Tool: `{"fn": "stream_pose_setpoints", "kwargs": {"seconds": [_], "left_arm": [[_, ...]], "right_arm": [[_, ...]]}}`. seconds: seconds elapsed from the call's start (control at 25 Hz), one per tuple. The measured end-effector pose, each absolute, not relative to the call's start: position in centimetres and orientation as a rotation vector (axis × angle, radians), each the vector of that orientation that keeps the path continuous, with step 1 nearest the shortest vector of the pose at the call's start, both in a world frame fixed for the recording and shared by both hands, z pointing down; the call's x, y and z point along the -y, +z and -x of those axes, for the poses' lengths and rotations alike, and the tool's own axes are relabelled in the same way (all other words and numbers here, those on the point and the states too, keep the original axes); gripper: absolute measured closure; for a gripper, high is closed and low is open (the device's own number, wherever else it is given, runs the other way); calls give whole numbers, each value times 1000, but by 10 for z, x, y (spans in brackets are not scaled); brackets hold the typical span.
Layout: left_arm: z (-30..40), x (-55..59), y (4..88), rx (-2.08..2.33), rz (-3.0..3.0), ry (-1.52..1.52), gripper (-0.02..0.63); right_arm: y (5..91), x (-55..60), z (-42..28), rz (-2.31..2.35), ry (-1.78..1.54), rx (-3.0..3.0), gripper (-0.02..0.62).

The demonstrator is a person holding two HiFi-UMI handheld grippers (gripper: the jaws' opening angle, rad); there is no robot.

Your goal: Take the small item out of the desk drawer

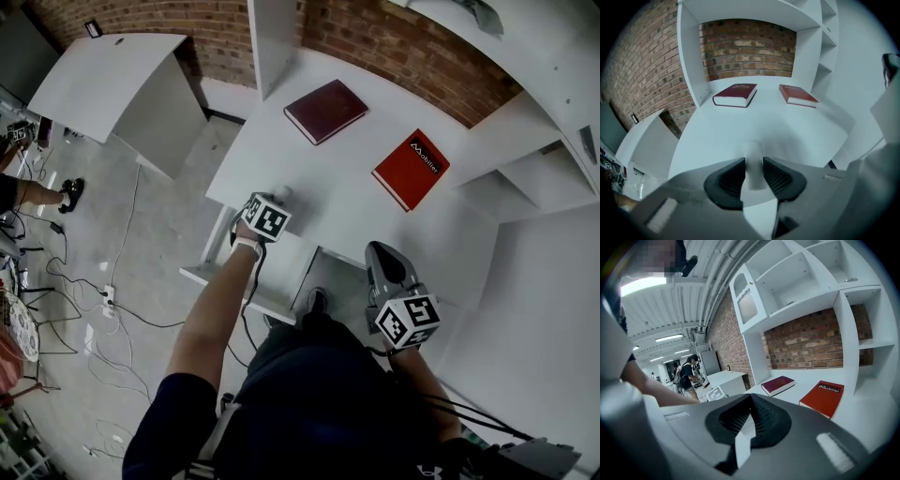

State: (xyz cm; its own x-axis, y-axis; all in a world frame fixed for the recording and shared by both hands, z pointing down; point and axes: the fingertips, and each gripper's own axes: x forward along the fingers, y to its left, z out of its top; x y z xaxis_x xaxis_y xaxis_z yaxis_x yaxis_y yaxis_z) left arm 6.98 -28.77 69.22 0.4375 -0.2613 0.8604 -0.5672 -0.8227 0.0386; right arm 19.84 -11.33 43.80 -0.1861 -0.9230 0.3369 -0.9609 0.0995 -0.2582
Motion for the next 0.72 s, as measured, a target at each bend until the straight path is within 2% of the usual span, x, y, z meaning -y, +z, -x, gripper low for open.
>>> {"fn": "stream_pose_setpoints", "kwargs": {"seconds": [0.16, 0.44, 0.72], "left_arm": [[-72, 286, 687, 723, -2391, 1298, 436], [-60, 277, 658, 795, -2408, 1149, 436], [-35, 277, 585, 964, -2517, 900, 436]], "right_arm": [[440, 114, -201, -1948, 660, 2263, 592], [439, 124, -196, -1917, 650, 2305, 592], [429, 144, -183, -1859, 598, 2380, 592]]}}
